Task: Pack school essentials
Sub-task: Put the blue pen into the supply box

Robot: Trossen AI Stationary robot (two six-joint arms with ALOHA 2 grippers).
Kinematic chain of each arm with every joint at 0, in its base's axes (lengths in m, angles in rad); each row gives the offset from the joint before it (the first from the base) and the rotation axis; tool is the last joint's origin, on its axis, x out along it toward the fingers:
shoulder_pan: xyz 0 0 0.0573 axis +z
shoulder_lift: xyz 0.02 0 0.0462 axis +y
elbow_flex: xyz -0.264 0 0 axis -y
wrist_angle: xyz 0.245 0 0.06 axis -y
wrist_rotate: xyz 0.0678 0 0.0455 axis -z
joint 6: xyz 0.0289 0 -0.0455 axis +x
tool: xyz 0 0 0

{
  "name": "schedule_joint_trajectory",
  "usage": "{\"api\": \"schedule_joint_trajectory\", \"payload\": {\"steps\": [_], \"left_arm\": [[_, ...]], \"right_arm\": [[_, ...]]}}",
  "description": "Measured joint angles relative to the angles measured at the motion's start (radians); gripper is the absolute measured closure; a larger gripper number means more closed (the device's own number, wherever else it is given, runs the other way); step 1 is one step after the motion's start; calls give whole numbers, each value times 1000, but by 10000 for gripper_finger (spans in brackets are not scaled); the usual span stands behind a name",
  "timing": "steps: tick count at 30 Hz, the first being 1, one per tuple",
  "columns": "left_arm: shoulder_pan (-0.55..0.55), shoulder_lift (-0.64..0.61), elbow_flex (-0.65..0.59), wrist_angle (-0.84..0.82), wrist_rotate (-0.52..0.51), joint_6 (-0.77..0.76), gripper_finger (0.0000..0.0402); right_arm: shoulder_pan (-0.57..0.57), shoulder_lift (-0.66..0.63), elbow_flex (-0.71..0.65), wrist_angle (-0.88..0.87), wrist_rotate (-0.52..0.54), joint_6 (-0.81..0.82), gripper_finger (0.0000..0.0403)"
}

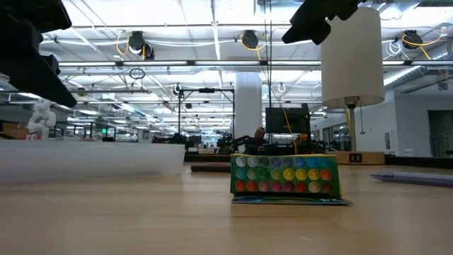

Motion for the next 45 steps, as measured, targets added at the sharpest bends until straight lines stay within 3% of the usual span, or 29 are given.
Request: {"api": "schedule_joint_trajectory", "payload": {"steps": [8,15,24,30,35,45], "left_arm": [[35,0,0,86,-34,83,238],[36,0,0,192,-63,160,238],[32,0,0,230,-71,188,238],[32,0,0,244,-71,188,238],[32,0,0,269,-72,205,238],[32,0,0,280,-72,229,238]], "right_arm": [[0,-1,-16,-28,-1,34,197],[36,-1,-113,-53,1,207,197],[297,0,-247,-55,173,553,197],[467,35,-257,-58,209,614,197],[542,110,-257,-68,262,729,197],[594,285,-257,-51,262,833,197]]}}
